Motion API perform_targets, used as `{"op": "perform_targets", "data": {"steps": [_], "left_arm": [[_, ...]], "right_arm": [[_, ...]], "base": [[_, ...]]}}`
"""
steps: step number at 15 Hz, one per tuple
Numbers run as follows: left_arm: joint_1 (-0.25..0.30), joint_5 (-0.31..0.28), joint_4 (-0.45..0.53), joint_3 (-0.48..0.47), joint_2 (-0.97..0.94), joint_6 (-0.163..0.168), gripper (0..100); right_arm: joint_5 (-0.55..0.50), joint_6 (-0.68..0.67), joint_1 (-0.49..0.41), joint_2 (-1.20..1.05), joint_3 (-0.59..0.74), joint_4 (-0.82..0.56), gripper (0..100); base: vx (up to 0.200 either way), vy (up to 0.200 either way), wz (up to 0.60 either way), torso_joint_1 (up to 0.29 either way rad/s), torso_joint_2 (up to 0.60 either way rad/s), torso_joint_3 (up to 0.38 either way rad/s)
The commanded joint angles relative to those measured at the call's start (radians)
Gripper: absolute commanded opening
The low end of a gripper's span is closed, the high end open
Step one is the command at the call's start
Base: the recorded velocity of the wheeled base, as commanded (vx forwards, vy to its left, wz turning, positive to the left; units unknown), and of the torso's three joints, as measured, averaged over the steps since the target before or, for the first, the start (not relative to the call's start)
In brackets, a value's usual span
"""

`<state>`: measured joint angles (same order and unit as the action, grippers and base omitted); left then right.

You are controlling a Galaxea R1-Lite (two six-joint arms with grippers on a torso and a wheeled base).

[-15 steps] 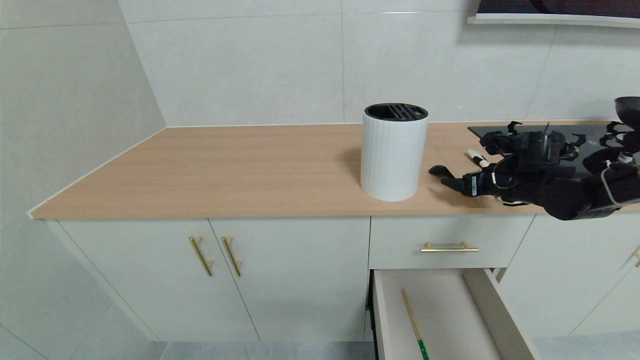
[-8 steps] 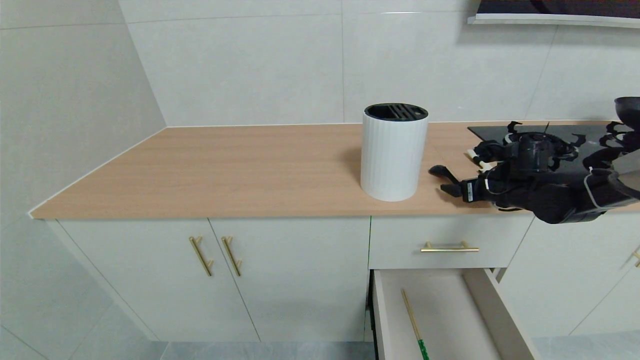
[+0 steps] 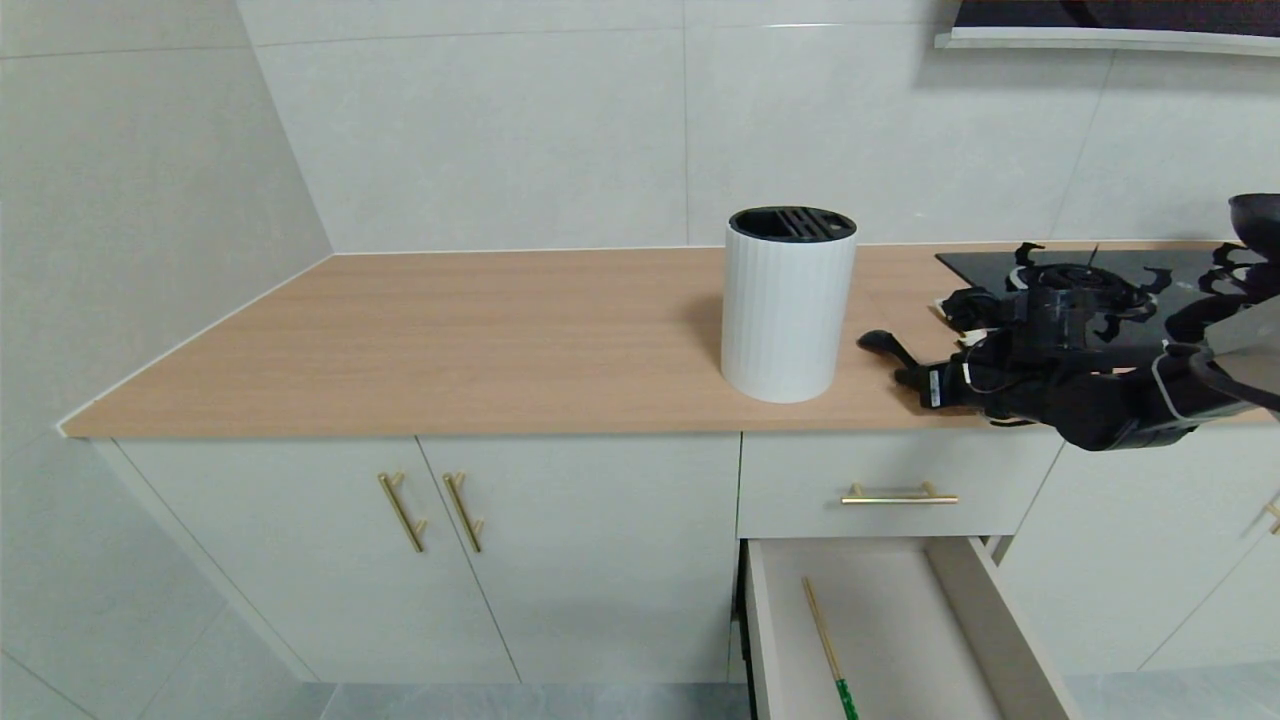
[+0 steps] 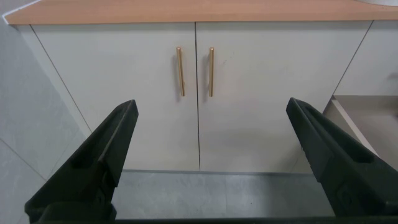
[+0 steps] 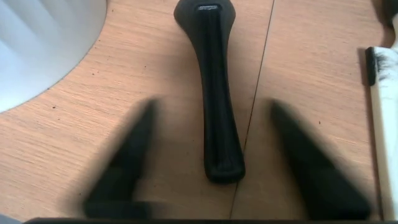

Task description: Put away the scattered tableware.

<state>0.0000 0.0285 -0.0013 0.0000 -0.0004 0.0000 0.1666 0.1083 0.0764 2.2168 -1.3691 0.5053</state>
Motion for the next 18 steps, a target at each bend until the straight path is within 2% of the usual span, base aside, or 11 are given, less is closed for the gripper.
{"op": "perform_targets", "data": {"steps": [1,8,9,12,14,18], "left_arm": [[0.000,0.001,0.000,0.000,0.000,0.000,100],[0.000,0.001,0.000,0.000,0.000,0.000,100],[0.000,-0.001,0.000,0.000,0.000,0.000,100],[0.000,0.001,0.000,0.000,0.000,0.000,100],[0.000,0.001,0.000,0.000,0.000,0.000,100],[0.000,0.001,0.000,0.000,0.000,0.000,100]], "right_arm": [[0.001,0.001,0.000,0.003,-0.002,-0.001,0],[-0.006,-0.032,0.008,-0.066,0.005,-0.027,0],[-0.010,-0.091,0.013,-0.112,0.010,-0.082,0],[-0.064,-0.242,0.040,-0.319,0.039,-0.360,0],[-0.065,-0.285,0.042,-0.454,0.139,-0.418,0],[-0.067,-0.263,0.088,-0.666,0.351,-0.469,0]], "base": [[0.000,0.000,0.00,0.000,0.00,0.000],[0.000,0.000,0.00,0.000,0.00,0.000],[0.000,0.000,0.00,0.000,0.00,0.000],[0.000,0.000,0.00,0.000,0.00,0.000],[0.000,0.000,0.00,0.000,0.00,0.000],[0.000,0.000,0.00,0.000,0.00,0.000]]}}
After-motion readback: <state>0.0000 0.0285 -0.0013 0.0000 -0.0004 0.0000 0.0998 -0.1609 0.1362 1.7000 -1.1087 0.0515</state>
